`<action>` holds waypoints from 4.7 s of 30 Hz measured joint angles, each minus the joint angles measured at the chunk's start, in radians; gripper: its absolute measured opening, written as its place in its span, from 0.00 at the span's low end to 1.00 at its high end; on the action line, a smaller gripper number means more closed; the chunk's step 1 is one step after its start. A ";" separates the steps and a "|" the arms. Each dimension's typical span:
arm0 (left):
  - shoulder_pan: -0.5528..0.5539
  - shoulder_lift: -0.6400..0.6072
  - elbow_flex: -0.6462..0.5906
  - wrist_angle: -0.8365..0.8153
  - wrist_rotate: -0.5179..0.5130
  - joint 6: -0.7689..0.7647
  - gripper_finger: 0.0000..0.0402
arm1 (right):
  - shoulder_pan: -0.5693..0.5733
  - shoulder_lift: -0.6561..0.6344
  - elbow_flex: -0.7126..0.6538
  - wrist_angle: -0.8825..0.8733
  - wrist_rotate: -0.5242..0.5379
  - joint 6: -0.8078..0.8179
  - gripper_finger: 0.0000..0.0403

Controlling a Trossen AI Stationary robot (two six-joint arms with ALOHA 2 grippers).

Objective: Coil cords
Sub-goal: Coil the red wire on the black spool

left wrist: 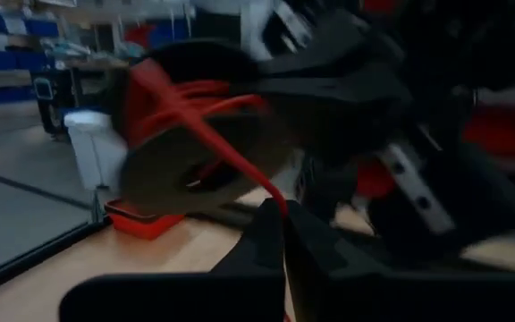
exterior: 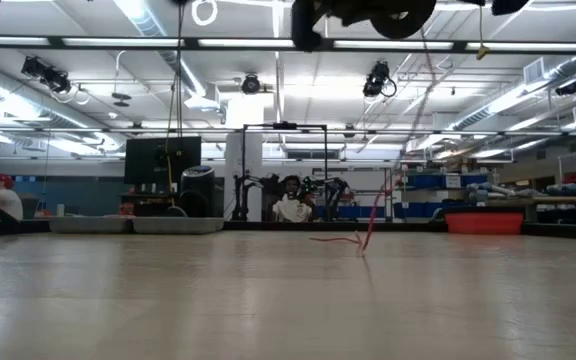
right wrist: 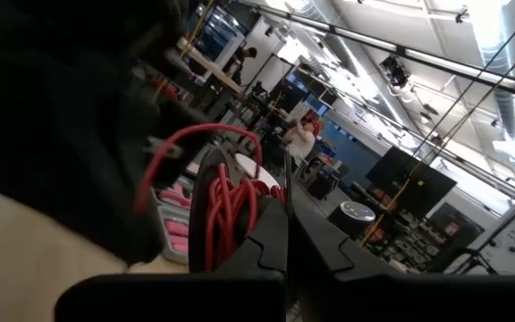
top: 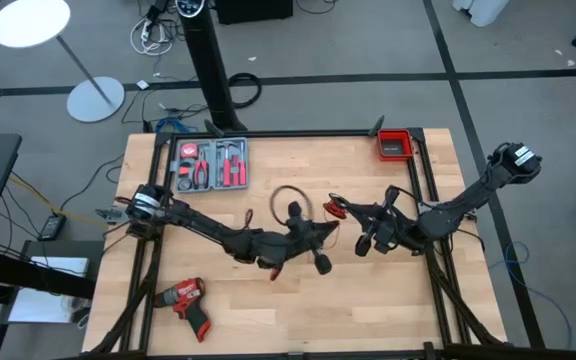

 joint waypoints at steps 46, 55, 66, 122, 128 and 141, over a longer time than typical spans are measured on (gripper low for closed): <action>0.044 0.068 0.185 -0.299 -0.152 0.265 0.01 | -0.046 0.010 0.001 0.028 -0.013 0.208 0.00; 0.043 0.068 0.194 -0.268 -0.120 0.280 0.01 | -0.121 0.011 0.000 0.030 0.020 0.134 0.00; 0.091 0.068 0.228 -0.307 0.123 0.449 0.01 | -0.157 0.011 0.000 0.000 -0.037 -0.007 0.00; 0.274 0.068 0.133 -0.275 0.530 -0.178 0.31 | -0.179 -0.186 0.000 -0.012 -0.028 -0.030 0.00; 0.276 0.068 0.134 -0.233 0.512 -0.125 0.31 | -0.177 -0.191 0.000 0.033 -0.028 -0.079 0.00; 0.276 0.068 0.134 -0.246 0.506 -0.122 0.25 | -0.177 -0.191 0.000 0.042 -0.025 -0.098 0.00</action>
